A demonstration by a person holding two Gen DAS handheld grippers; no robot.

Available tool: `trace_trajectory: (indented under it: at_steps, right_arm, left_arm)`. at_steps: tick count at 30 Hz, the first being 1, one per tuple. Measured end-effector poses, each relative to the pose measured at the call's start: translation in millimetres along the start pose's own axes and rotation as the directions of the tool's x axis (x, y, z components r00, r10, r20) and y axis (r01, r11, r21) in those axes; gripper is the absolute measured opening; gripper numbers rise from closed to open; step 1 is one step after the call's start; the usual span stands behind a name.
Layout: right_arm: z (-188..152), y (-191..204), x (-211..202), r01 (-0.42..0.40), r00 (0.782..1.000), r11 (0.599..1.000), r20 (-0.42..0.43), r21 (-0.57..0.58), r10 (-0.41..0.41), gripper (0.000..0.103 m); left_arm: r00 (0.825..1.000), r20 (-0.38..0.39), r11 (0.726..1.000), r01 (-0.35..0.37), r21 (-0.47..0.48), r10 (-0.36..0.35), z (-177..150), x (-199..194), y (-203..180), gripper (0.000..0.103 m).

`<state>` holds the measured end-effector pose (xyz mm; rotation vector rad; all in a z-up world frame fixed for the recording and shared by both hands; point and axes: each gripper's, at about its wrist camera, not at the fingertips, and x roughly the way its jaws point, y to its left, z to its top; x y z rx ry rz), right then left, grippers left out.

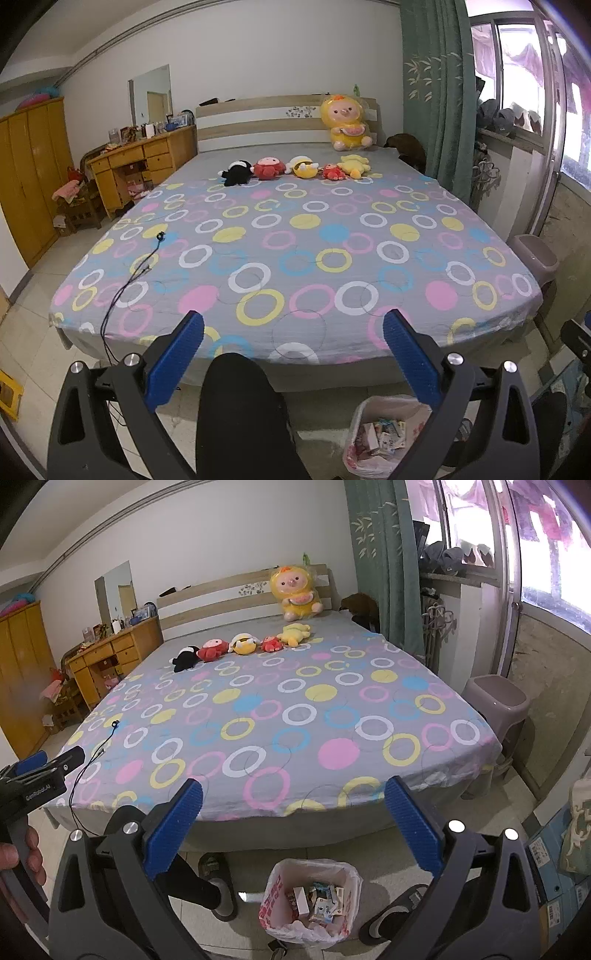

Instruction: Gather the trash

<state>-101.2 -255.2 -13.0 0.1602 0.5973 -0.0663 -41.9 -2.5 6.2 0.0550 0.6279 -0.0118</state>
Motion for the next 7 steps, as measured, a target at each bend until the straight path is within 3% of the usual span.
trace_trajectory:
  at_steps: [7]
  right_arm:
    - [-1.6, -4.9, -0.7, 0.009, 1.000, 1.000, 0.004, 0.014, -0.009, 0.096]
  left_arm:
    - [1.000, 0.003, 1.000, -0.010, 0.011, 0.010, 1.4, -1.2, 0.3, 0.095]
